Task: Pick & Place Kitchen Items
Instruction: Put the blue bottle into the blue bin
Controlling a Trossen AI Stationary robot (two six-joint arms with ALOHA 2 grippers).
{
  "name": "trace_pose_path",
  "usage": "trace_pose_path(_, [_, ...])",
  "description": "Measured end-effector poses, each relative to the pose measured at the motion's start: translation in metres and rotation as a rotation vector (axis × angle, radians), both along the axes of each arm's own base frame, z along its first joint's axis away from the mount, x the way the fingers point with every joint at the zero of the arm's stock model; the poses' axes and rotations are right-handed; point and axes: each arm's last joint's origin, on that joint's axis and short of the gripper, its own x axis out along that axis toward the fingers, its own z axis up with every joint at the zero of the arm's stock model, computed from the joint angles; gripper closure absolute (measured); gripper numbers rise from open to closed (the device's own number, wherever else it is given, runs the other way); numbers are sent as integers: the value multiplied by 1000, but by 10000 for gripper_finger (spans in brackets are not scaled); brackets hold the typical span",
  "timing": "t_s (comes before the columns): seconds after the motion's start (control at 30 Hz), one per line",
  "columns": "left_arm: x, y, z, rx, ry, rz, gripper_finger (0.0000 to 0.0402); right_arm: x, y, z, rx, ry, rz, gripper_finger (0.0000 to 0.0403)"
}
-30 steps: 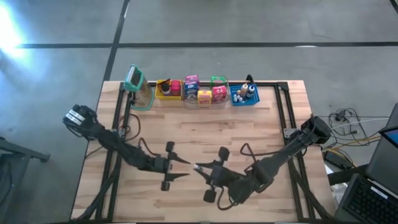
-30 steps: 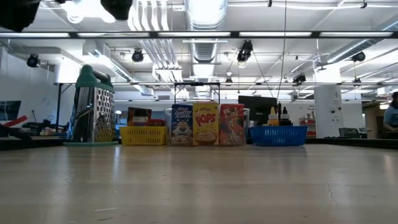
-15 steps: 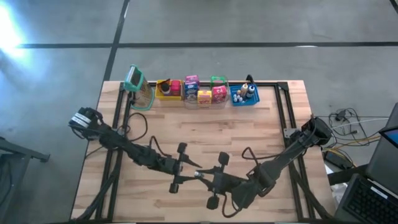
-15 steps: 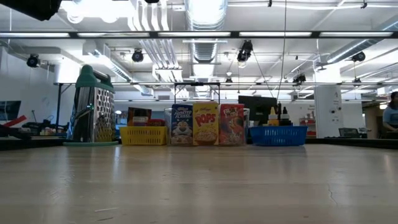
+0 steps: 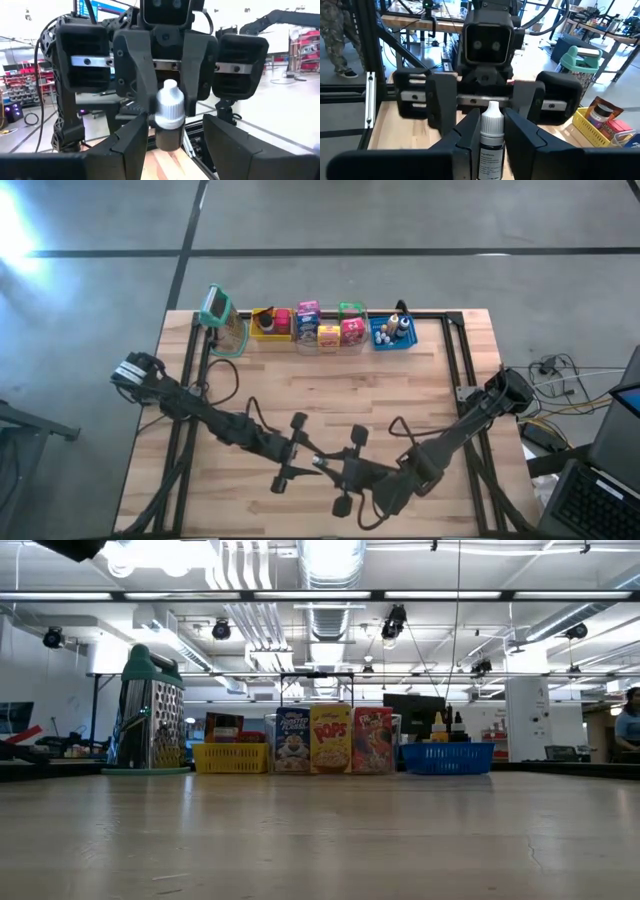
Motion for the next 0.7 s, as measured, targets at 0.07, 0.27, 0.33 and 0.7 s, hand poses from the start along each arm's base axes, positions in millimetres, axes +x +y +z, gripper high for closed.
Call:
trace_pose_path(0.07, [2, 0, 1, 4, 19, 2, 206, 0, 0, 0, -2, 0, 0, 339])
trace_pose_path(0.27, [6, 2, 3, -2, 39, 7, 206, 0, 0, 0, -6, 0, 1, 332])
trace_pose_path(0.33, [6, 2, 3, 2, 38, 4, 206, 0, 0, 0, -9, 1, 2, 325])
trace_pose_path(0.7, [7, 2, 5, 10, 32, -6, 224, 0, 1, 2, -32, -6, 12, 342])
